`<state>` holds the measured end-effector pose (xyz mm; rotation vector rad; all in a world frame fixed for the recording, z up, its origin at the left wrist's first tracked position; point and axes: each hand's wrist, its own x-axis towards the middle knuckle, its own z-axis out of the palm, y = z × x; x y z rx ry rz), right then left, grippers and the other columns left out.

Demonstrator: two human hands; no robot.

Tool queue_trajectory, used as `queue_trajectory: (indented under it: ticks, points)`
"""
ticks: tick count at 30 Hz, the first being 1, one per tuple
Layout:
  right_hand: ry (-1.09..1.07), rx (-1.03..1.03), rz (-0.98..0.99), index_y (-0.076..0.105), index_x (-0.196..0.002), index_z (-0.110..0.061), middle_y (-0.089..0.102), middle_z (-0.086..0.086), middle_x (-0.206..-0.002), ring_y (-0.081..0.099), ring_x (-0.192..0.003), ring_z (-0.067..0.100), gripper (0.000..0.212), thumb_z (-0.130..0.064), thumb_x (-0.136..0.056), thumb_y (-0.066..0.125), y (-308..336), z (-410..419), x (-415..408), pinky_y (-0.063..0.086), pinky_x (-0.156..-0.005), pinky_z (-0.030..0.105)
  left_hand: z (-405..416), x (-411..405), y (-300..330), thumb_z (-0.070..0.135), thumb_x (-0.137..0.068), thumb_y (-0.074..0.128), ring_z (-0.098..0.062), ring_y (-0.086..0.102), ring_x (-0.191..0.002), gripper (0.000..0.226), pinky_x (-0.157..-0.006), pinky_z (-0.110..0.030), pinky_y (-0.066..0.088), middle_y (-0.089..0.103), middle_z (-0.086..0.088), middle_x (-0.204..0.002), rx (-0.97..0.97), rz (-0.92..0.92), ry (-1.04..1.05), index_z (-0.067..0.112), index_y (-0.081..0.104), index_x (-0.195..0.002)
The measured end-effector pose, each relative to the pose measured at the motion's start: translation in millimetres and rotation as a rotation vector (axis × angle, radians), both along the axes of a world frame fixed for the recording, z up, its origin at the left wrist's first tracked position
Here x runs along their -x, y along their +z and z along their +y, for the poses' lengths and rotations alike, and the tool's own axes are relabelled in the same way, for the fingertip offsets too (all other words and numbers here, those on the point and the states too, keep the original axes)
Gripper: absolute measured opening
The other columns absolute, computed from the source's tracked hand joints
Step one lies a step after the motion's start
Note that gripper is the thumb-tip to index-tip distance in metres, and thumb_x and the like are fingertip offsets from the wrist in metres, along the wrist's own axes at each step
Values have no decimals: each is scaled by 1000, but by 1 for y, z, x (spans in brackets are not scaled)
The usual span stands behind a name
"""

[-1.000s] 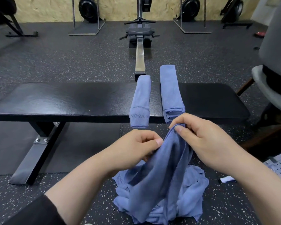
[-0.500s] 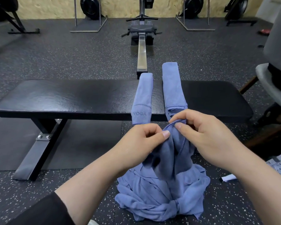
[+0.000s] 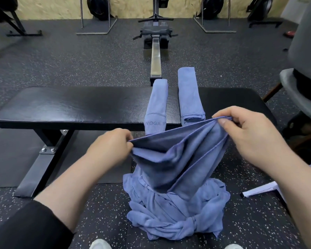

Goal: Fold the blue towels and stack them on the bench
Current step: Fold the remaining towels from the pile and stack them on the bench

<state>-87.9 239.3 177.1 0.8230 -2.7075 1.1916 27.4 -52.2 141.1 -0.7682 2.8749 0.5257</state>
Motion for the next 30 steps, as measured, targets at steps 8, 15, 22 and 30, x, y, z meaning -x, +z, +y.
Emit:
queue_trajectory:
  ticks: [8, 15, 22, 30]
  points:
    - [-67, -206, -31, 68, -88, -28, 67, -9, -68, 63, -56, 3, 16, -20, -99, 61, -2, 20, -3, 49, -63, 27, -19, -25, 23, 16, -85, 52, -24, 65, -46, 12, -57, -30, 51, 69, -4, -60, -215, 126, 154, 14, 63, -81]
    - [-76, 290, -347, 74, -93, -16, 77, 8, -91, 70, -84, 12, 21, -11, -102, 57, -2, 24, -8, 61, -77, 31, -8, -40, 56, 9, -94, 46, -22, 71, -62, 26, -55, -24, 49, 76, -13, -78, -777, 415, 270, 8, 72, -94]
    - [-110, 335, -365, 74, -91, -13, 77, 11, -92, 69, -85, 13, 20, -11, -102, 57, -6, 28, -11, 58, -77, 27, -12, -53, 52, 14, -83, 76, -12, 71, -76, 14, -81, -37, 57, 78, 3, -78, -425, 417, 60, 25, 80, -89]
    - [-129, 344, -402, 73, -87, -12, 74, 11, -88, 68, -85, 18, 21, -9, -101, 57, -16, 34, -15, 58, -81, 33, -12, -60, 49, 12, -96, 65, -11, 74, -77, 14, -69, -28, 50, 78, 2, -82, -484, 540, 25, 18, 76, -89]
